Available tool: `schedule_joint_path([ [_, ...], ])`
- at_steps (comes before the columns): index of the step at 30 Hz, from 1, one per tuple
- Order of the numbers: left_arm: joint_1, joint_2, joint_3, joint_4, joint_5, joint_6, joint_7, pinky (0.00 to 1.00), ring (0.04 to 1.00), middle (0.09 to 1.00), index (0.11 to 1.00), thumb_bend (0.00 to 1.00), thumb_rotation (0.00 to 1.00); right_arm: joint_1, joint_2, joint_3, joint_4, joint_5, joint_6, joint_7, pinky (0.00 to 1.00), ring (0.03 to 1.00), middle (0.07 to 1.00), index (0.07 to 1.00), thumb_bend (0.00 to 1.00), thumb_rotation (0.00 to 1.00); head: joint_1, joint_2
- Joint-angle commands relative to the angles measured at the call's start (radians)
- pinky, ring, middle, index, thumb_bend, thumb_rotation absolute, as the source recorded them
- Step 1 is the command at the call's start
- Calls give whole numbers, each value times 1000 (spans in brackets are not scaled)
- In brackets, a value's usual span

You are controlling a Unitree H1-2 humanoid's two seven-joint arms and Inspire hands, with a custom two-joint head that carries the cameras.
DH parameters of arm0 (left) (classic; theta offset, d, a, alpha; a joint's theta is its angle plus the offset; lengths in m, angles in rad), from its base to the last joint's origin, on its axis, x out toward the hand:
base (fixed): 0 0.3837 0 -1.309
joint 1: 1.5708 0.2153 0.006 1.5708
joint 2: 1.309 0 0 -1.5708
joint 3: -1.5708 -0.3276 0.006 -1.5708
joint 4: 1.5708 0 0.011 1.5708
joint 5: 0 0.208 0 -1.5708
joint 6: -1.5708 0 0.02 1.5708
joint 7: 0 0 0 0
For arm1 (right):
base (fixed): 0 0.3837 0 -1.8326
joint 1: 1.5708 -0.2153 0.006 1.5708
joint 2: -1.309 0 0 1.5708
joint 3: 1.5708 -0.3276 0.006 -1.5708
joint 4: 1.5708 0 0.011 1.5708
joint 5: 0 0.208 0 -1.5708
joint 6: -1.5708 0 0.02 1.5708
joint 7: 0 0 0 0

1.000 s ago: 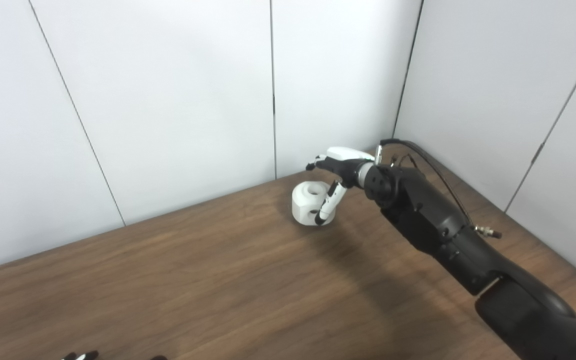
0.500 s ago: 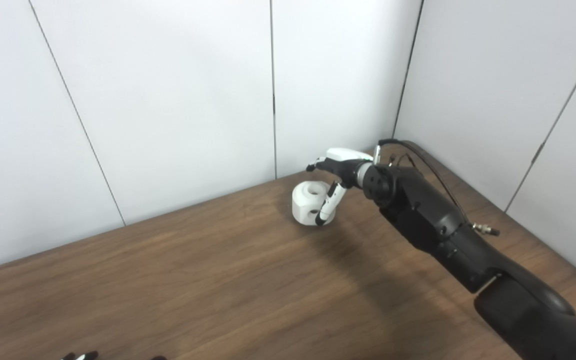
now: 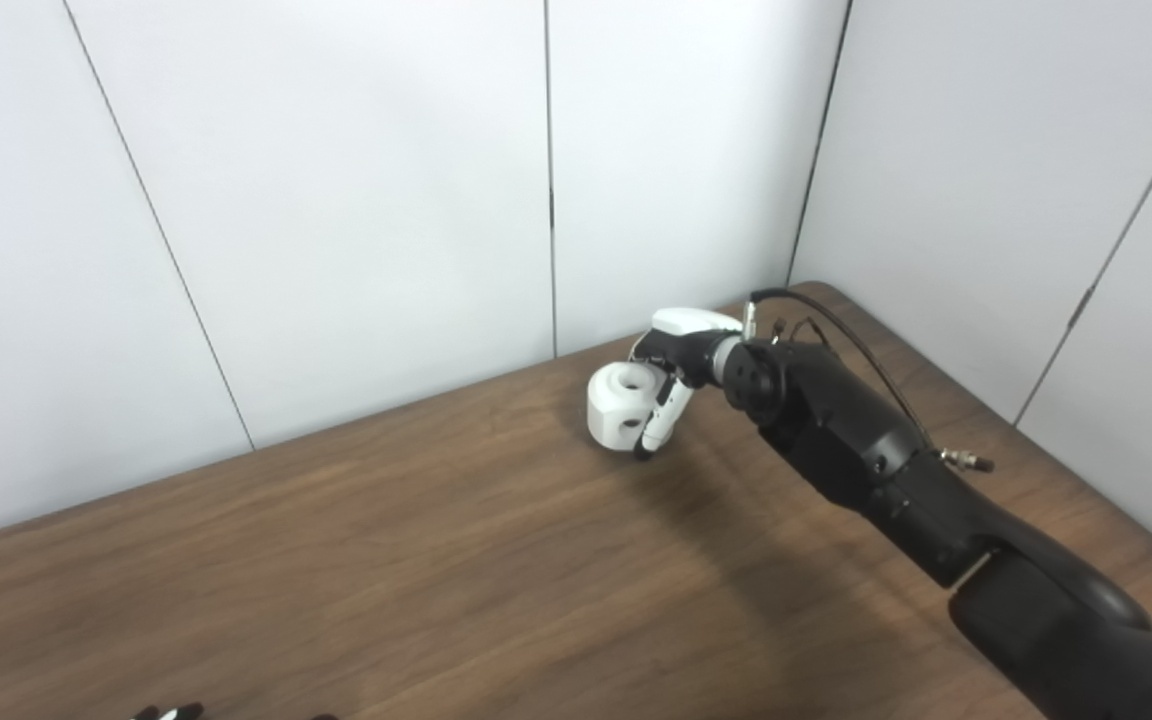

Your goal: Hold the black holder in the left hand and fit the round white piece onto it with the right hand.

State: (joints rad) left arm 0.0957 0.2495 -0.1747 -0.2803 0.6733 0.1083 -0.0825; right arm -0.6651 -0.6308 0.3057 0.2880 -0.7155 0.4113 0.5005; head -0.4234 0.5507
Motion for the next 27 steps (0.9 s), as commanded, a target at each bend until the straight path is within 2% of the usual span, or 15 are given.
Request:
schedule_joint_path([
  [1,-9,1,7,-33,7,-10,12,1000,961,865,481,518,38,-45,-24,-23,-24,7,-26,-33,292,383,471,679,937,243,-1,2],
  [3,-9,1,7,-33,6,-11,12,1000,960,865,481,517,37,-44,-23,-21,-24,4,-24,-38,266,352,444,674,941,244,0,3],
  [8,-8,0,8,-36,5,-14,14,1000,958,863,481,517,38,-37,-23,-11,-28,-6,-30,-50,321,406,485,648,921,236,0,6],
  [13,-8,0,8,-41,9,-6,7,1000,959,864,481,517,38,-29,-24,-7,-21,-7,-55,-69,244,327,422,593,842,172,0,8],
  [14,-8,0,7,-42,11,-5,6,1000,959,864,481,517,38,-28,-24,-6,-17,-8,-60,-74,270,359,450,543,686,157,0,8],
  [15,-8,0,8,-43,11,-5,5,1000,958,864,481,517,38,-27,-23,-6,-14,-8,-65,-79,355,460,530,510,589,147,-1,8],
  [16,-8,1,8,-42,11,-7,5,1000,958,864,481,517,38,-25,-23,-7,-12,-8,-73,-88,381,490,554,498,556,142,-1,8],
  [17,-9,1,9,-40,10,-8,5,999,957,864,481,517,38,-24,-23,-8,-8,-7,-82,-97,389,500,564,491,539,139,-1,8],
  [19,-11,1,10,-36,8,-9,5,999,958,865,481,517,38,-22,-22,-11,9,-2,-110,-121,467,579,610,481,522,133,-1,7],
  [27,-17,-4,8,-29,12,-7,6,998,954,862,481,517,38,-14,-31,-17,3,10,-146,-137,488,596,621,479,514,130,0,5],
])
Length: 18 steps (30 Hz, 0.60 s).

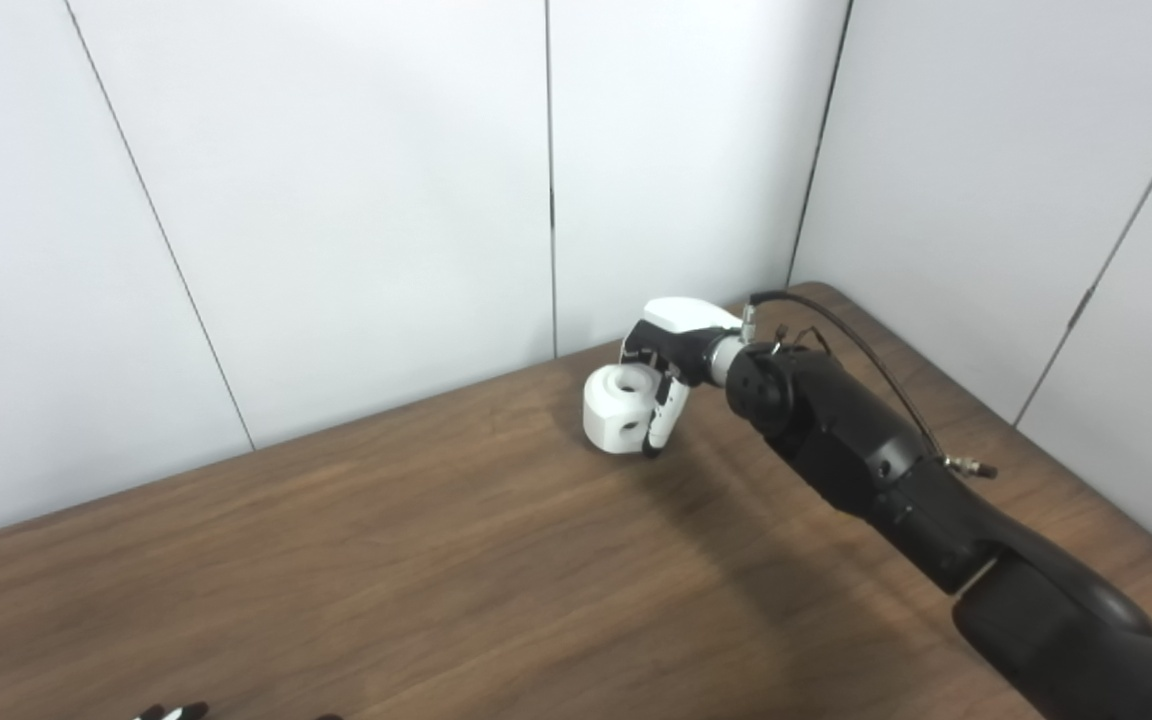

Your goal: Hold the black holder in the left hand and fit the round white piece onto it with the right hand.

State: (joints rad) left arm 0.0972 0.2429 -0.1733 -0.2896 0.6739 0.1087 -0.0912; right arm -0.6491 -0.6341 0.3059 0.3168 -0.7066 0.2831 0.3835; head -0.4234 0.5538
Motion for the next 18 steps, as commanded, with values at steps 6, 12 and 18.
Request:
schedule_joint_path([
  [6,-30,-4,5,-3,12,-4,14,1000,957,862,481,518,38,-28,-28,-21,-44,2,-34,-25,374,471,523,456,521,13,9,1],
  [12,-52,-9,-4,28,19,-3,15,1000,959,864,481,518,38,-37,-34,-19,-87,12,-76,-17,544,606,495,475,524,0,19,-10],
  [18,-77,-23,-20,58,44,17,10,1000,961,867,481,518,38,-65,-34,-37,-132,37,-43,47,625,711,703,479,512,119,35,-22],
])
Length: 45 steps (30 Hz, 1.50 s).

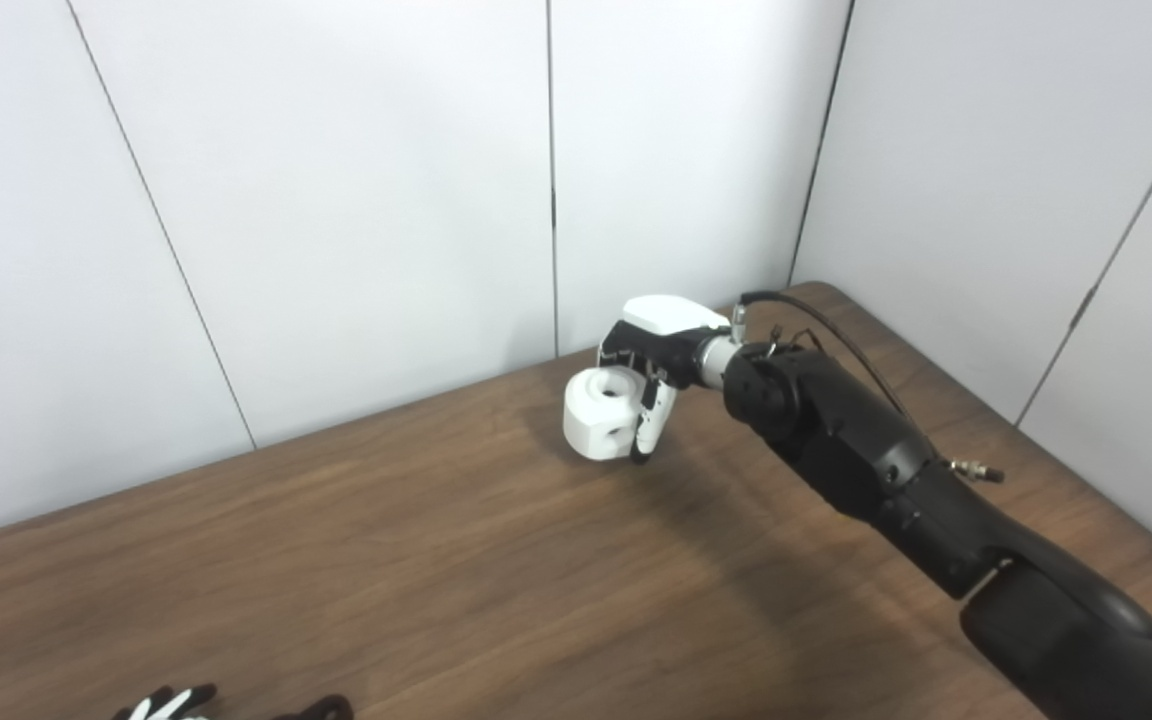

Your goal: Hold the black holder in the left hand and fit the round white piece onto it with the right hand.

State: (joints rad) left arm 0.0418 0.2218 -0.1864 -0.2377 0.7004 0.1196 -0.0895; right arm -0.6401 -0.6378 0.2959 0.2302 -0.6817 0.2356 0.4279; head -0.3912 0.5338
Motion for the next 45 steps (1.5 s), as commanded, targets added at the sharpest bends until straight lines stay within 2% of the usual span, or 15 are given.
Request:
schedule_joint_path([
  [1,-27,-4,-9,13,19,8,7,1000,962,867,481,518,38,-79,-31,-31,-54,18,10,19,648,738,732,479,511,127,8,-6],
  [3,-35,-8,-14,26,22,9,9,1000,964,869,481,518,38,-90,-33,-34,-67,24,15,43,652,738,736,479,510,131,14,-9],
  [5,-43,-13,-19,40,27,8,15,1000,963,868,481,518,38,-103,-35,-33,-77,26,12,61,576,665,684,480,508,132,23,-10],
  [8,-55,-23,-28,61,36,7,29,1000,955,864,481,519,39,-120,-36,-33,-96,31,8,86,549,640,665,480,507,133,52,-9],
  [12,-71,-39,-49,79,49,19,39,1000,956,867,481,519,40,-136,-36,-41,-131,48,9,118,634,725,726,479,508,131,130,14],
  [15,-85,-57,-69,101,69,28,52,1000,961,872,480,519,41,-142,-32,-45,-150,71,-23,122,683,745,726,477,507,127,197,35],
  [19,-111,-86,-95,136,89,55,66,1000,973,885,480,520,43,-148,-19,-38,-162,83,-37,125,701,767,741,475,508,128,275,53],
  [27,-178,-127,-172,253,154,92,99,1000,983,888,480,520,44,-170,41,2,-161,99,-99,120,714,773,726,475,508,128,347,71],
  [30,-196,-136,-190,289,155,101,110,1000,990,890,480,521,45,-171,76,21,-157,93,-102,125,733,790,753,475,508,130,363,75],
  [31,-200,-139,-194,295,156,105,113,1000,991,892,480,521,46,-171,84,24,-155,92,-103,125,647,718,718,476,508,130,369,77],
  [33,-209,-144,-201,308,154,112,120,1000,991,894,480,521,47,-169,96,32,-148,86,-115,120,621,701,714,478,508,131,383,85],
  [37,-228,-154,-217,324,150,126,124,1000,995,898,479,521,47,-159,125,43,-132,92,-140,112,734,797,734,475,508,129,401,98],
  [39,-231,-156,-222,329,148,126,129,1000,999,901,479,521,47,-153,134,48,-136,88,-142,115,751,809,735,474,508,130,404,102],
  [43,-235,-159,-229,337,151,119,145,1000,1000,903,479,522,47,-139,147,58,-150,88,-155,114,871,839,753,473,508,129,403,110],
  [45,-236,-158,-233,339,155,120,149,1000,1000,903,479,522,48,-135,150,63,-152,88,-163,114,887,856,766,473,508,129,402,112],
])
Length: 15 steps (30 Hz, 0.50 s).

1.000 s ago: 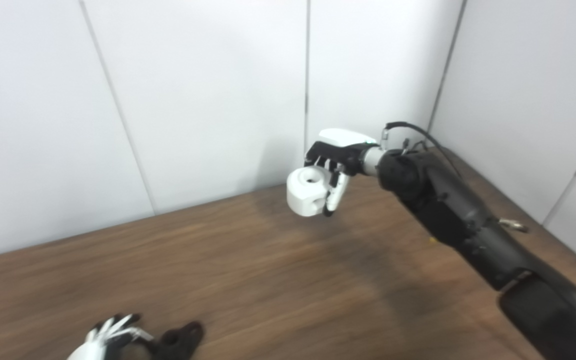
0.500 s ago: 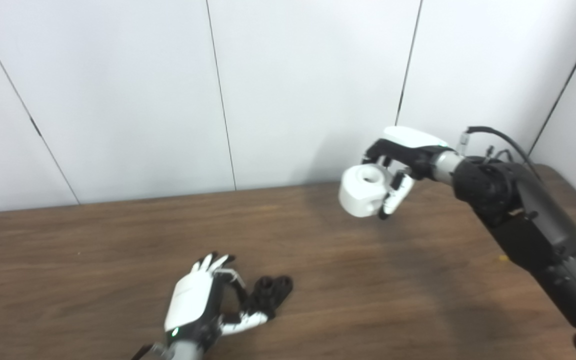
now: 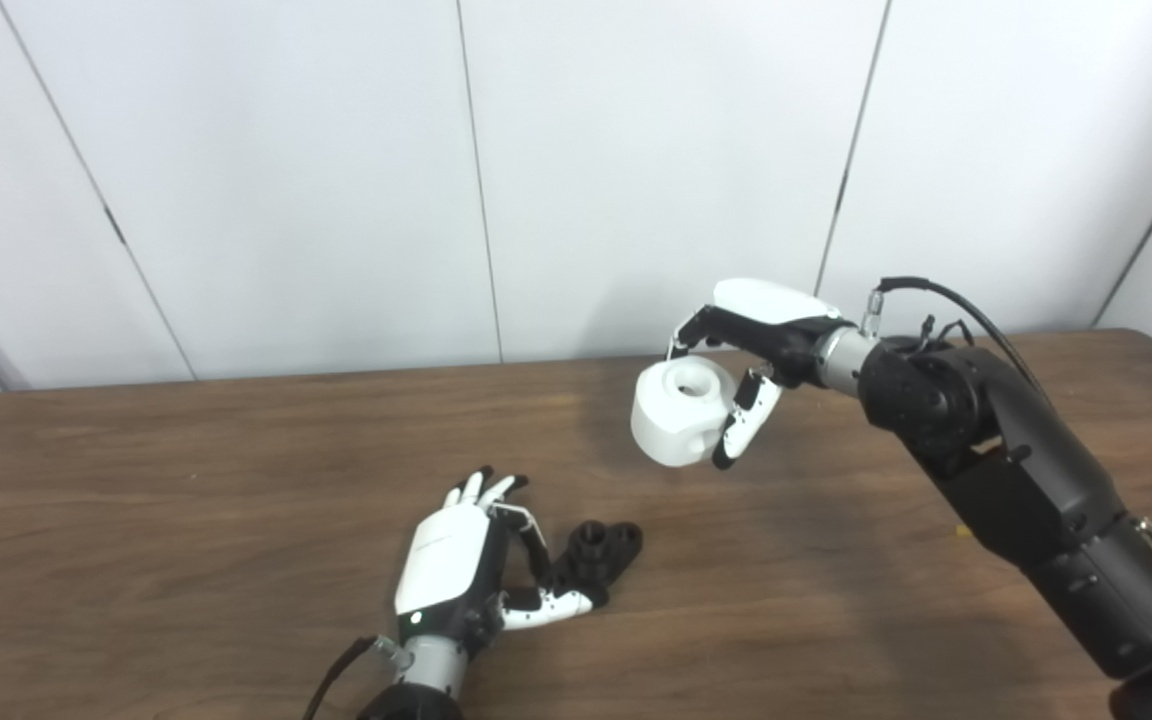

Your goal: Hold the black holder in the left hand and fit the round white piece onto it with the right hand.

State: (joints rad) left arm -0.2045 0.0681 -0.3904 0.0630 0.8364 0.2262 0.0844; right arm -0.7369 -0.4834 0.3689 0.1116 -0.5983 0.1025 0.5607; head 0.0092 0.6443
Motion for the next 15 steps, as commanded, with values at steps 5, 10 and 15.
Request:
schedule_joint_path([
  [5,8,-4,-38,39,24,17,-17,1000,1000,906,479,522,48,-24,12,-5,-43,-8,-26,-21,890,899,818,475,510,126,3,3],
  [10,7,-5,-40,40,27,16,-6,1000,1000,902,479,522,48,-15,24,-8,-60,-9,-1,-4,924,954,890,476,512,126,5,6],
  [15,8,-4,-41,34,29,22,-7,1000,1000,901,479,522,48,-2,35,-9,-87,0,14,5,921,984,929,476,513,125,5,8],
])
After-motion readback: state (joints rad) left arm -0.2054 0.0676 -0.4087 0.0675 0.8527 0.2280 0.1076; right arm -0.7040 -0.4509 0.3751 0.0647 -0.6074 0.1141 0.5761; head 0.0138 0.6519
